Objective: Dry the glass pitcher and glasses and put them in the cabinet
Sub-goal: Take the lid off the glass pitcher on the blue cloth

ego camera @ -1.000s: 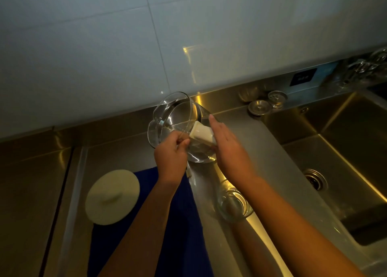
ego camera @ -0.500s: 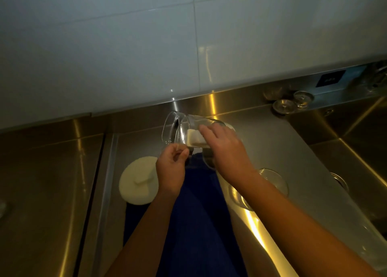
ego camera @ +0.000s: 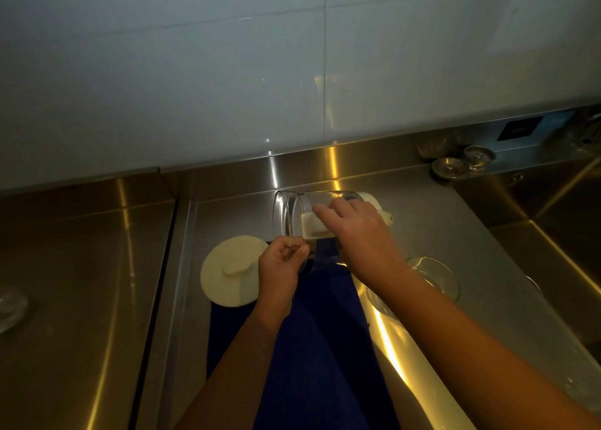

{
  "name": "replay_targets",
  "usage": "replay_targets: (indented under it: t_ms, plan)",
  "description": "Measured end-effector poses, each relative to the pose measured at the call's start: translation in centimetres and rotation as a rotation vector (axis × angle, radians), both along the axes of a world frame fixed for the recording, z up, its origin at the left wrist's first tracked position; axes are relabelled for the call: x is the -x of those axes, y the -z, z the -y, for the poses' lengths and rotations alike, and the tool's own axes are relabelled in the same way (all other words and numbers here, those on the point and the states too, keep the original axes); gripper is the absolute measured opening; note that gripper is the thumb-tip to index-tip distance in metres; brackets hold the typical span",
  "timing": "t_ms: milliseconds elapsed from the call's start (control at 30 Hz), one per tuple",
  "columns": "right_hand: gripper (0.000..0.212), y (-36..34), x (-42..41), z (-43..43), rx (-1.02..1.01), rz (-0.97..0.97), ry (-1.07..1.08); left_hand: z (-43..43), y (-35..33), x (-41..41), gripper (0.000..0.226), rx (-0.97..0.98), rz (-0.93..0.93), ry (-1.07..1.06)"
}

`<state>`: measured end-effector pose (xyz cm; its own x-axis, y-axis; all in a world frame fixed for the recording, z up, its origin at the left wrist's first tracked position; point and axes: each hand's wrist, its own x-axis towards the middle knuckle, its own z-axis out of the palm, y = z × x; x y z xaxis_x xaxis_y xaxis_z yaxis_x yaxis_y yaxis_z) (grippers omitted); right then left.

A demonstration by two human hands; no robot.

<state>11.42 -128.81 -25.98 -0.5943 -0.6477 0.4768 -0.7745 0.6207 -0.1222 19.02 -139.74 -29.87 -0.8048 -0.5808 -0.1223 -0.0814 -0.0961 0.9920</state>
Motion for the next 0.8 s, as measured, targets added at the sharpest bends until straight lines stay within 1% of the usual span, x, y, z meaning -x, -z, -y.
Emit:
replay_targets:
  t_ms: [133, 233, 267, 300, 367, 400, 433, 500, 533, 600, 667, 733, 800]
  plan:
    - [0.059, 0.1, -0.1, 0.3, 0.017, 0.006, -0.015, 0.3, -0.5, -0.3, 0.019, 0.060, 0.029, 0.014]
    - [0.059, 0.0, -0.3, 0.5, 0.042, 0.009, -0.043, 0.7, -1.2, -0.4, 0.016, 0.212, 0.102, 0.053]
    - [0.059, 0.0, -0.5, 0.6, 0.049, 0.006, -0.050, 0.8, -1.7, -0.4, 0.022, 0.310, 0.140, 0.060]
    - [0.060, 0.0, -0.6, 0.6, 0.056, 0.002, -0.056, 0.7, -2.0, -0.4, 0.034, 0.443, 0.179, 0.049]
    - [0.060, 0.2, -0.8, 0.8, 0.069, -0.012, -0.051, 0.8, -2.5, -0.1, 0.058, 0.789, 0.203, -0.010]
    - [0.059, 0.3, -0.8, 0.9, 0.075, -0.025, -0.041, 0.7, -2.7, 0.0, 0.064, 0.945, 0.187, -0.024]
    - [0.058, 0.4, -0.7, 1.0, 0.087, -0.037, -0.034, 0.6, -2.9, 0.2, 0.062, 1.070, 0.148, -0.025]
    - [0.054, 0.6, -0.6, 1.2, 0.123, -0.049, -0.031, 0.6, -3.1, 0.9, 0.042, 1.234, 0.025, 0.017]
    - [0.053, 0.7, -0.6, 1.2, 0.147, -0.052, -0.036, 0.5, -3.2, 1.1, 0.036, 1.263, -0.015, 0.063]
    - [0.051, 0.7, -0.5, 0.9, 0.205, -0.053, -0.051, 0.4, -3.4, 1.1, 0.035, 1.260, -0.053, 0.137]
    - [0.051, 0.6, -0.4, 0.4, 0.249, -0.052, -0.052, 0.5, -3.7, 1.0, 0.033, 1.242, -0.078, 0.164]
    - [0.052, 0.6, -0.2, -0.1, 0.244, -0.048, -0.043, 0.4, -3.9, 1.0, 0.031, 1.239, -0.105, 0.194]
    - [0.058, 1.0, 0.3, -0.7, 0.183, -0.071, -0.022, 0.4, -4.0, 1.0, 0.029, 1.261, -0.122, 0.216]
